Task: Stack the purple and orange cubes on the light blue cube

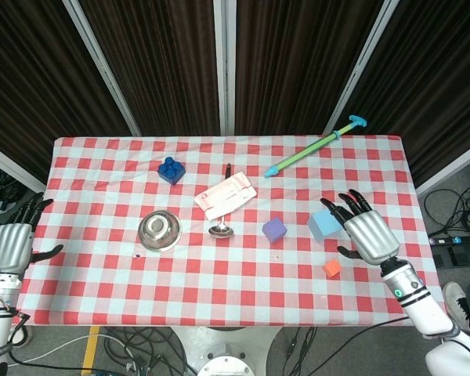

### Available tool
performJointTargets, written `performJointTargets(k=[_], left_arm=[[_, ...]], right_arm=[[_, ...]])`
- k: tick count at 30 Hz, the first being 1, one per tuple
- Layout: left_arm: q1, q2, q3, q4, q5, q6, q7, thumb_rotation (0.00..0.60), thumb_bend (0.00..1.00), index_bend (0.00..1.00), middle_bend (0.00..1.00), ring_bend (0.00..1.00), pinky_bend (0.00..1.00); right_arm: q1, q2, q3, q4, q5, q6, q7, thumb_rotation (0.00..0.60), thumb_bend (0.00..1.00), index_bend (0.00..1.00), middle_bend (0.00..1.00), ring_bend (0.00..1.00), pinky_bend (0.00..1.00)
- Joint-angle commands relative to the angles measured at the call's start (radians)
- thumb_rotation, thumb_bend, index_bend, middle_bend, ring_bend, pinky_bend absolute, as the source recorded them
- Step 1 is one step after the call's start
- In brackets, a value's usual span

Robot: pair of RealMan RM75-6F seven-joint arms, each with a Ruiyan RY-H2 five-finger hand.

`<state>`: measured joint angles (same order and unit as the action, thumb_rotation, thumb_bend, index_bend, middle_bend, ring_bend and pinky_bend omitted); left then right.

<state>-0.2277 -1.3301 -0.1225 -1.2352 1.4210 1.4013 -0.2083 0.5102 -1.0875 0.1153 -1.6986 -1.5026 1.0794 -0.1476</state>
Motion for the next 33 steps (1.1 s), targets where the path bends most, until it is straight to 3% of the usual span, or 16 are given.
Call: performJointTargets(k=[1, 5, 9, 17, 33], left_arm=[[0.002, 0.003, -0.005, -0.002, -0.006, 0.003, 0.002, 0.600, 0.06, 0.22, 0.19, 0.17, 0.31], [0.004, 0.005, -0.011, -0.004, -0.009, 0.012, 0.010, 0.600, 0.06, 0.22, 0.19, 0.17, 0.31], [0.006, 0.003, -0.018, 0.003, -0.025, 0.012, 0.031, 0.600, 0.06, 0.22, 0.19, 0.17, 0.31], [0.006, 0.004, -0.020, 0.010, -0.041, -0.006, 0.040, 0.600, 0.06, 0.22, 0.19, 0.17, 0.31], [0.008, 0.010, -0.026, 0.016, -0.064, -0.032, 0.029, 0.600, 0.06, 0.21, 0.19, 0.17, 0.31]], right_arm=[[0.127, -0.020, 0.027, 0.079, -0.005, -0.170, 0.042, 0.600, 0.05, 0.03, 0.30, 0.08, 0.01], [0.246, -0.080, 0.016, 0.199, -0.052, -0.315, 0.074, 0.600, 0.06, 0.03, 0.31, 0.08, 0.01], [0.322, -0.141, 0.004, 0.281, -0.086, -0.388, 0.098, 0.600, 0.06, 0.05, 0.32, 0.08, 0.01], [0.413, -0.234, -0.007, 0.375, -0.101, -0.442, 0.147, 0.600, 0.06, 0.06, 0.32, 0.08, 0.02], [0.486, -0.352, -0.058, 0.495, -0.084, -0.501, 0.180, 0.600, 0.07, 0.06, 0.31, 0.07, 0.03]])
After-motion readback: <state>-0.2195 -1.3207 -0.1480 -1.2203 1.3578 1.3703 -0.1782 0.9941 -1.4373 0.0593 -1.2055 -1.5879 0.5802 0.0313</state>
